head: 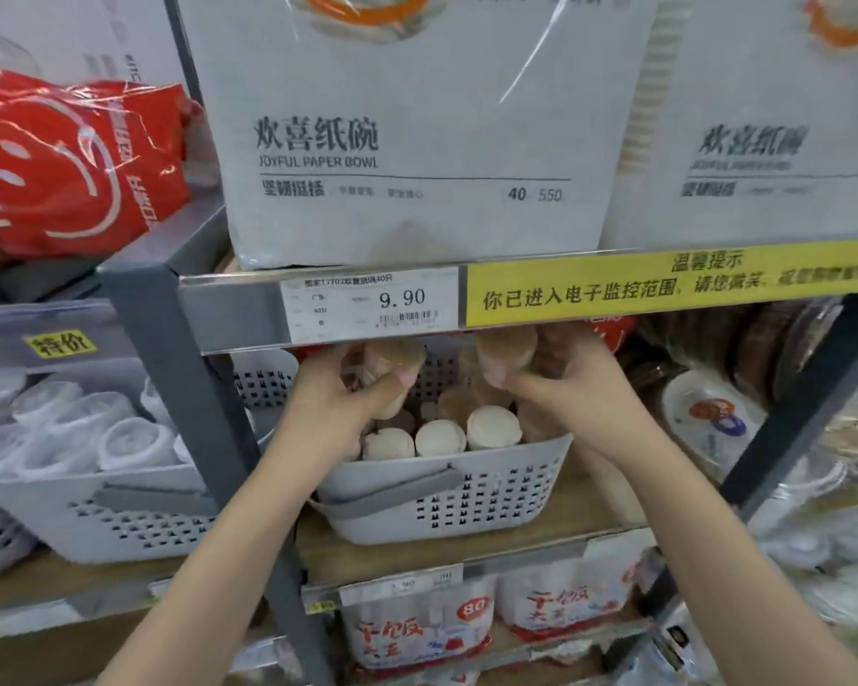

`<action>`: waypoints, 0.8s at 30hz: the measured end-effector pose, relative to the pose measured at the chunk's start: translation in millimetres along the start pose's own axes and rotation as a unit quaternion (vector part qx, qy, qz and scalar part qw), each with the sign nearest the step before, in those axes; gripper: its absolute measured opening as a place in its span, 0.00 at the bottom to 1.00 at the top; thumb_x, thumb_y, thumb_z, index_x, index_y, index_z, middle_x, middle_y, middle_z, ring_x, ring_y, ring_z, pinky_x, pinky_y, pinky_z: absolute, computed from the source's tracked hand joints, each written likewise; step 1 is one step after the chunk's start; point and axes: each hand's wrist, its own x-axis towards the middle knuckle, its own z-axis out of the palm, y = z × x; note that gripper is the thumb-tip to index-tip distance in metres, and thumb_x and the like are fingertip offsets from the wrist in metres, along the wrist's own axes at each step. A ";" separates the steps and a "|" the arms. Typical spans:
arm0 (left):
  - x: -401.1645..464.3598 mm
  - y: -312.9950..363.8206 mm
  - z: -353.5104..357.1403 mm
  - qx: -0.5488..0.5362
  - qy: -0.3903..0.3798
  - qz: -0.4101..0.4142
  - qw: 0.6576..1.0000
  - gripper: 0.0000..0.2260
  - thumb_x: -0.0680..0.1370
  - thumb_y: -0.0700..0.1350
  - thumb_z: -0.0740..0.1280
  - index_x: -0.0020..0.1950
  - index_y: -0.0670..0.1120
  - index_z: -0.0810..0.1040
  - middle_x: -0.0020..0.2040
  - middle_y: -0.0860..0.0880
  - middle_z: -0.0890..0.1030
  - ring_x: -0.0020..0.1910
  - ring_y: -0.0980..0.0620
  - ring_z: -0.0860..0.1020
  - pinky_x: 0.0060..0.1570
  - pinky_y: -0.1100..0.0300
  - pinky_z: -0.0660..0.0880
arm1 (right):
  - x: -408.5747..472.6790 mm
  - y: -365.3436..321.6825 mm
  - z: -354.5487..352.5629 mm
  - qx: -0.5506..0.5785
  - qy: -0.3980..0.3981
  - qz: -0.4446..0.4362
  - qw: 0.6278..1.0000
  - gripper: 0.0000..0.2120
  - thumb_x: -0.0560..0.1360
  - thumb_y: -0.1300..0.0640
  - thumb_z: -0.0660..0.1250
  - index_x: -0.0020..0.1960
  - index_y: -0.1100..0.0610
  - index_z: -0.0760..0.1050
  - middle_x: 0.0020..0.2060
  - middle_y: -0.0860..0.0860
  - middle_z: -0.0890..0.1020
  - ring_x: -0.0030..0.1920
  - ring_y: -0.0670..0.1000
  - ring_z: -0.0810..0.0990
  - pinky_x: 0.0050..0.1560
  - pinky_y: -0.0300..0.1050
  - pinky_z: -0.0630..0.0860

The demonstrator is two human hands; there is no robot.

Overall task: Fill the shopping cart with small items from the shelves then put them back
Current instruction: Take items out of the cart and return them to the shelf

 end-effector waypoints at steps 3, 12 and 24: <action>10.3 -7.5 2.3 0.009 0.004 -0.007 1.000 0.14 0.72 0.42 0.73 0.55 0.53 0.75 0.49 0.60 0.79 0.49 0.66 0.75 0.48 0.70 0.71 | 21.1 6.0 3.1 0.005 -0.043 0.005 0.999 0.14 0.70 0.61 0.74 0.53 0.52 0.76 0.51 0.46 0.82 0.53 0.40 0.80 0.54 0.34 0.76; 26.9 -30.3 7.4 0.153 -0.048 -0.035 0.986 0.18 0.65 0.44 0.75 0.50 0.58 0.76 0.52 0.56 0.80 0.55 0.54 0.77 0.57 0.56 0.73 | 57.8 26.5 15.8 -0.055 -0.150 0.030 0.987 0.14 0.72 0.57 0.73 0.54 0.46 0.75 0.53 0.44 0.81 0.56 0.43 0.78 0.63 0.45 0.72; 30.4 -39.9 14.6 0.196 -0.175 -0.091 0.961 0.23 0.69 0.45 0.76 0.63 0.47 0.76 0.55 0.53 0.78 0.56 0.56 0.76 0.57 0.64 0.70 | 68.4 39.9 25.5 -0.270 -0.237 -0.020 0.933 0.26 0.75 0.56 0.68 0.72 0.50 0.66 0.68 0.47 0.71 0.68 0.47 0.67 0.49 0.27 0.57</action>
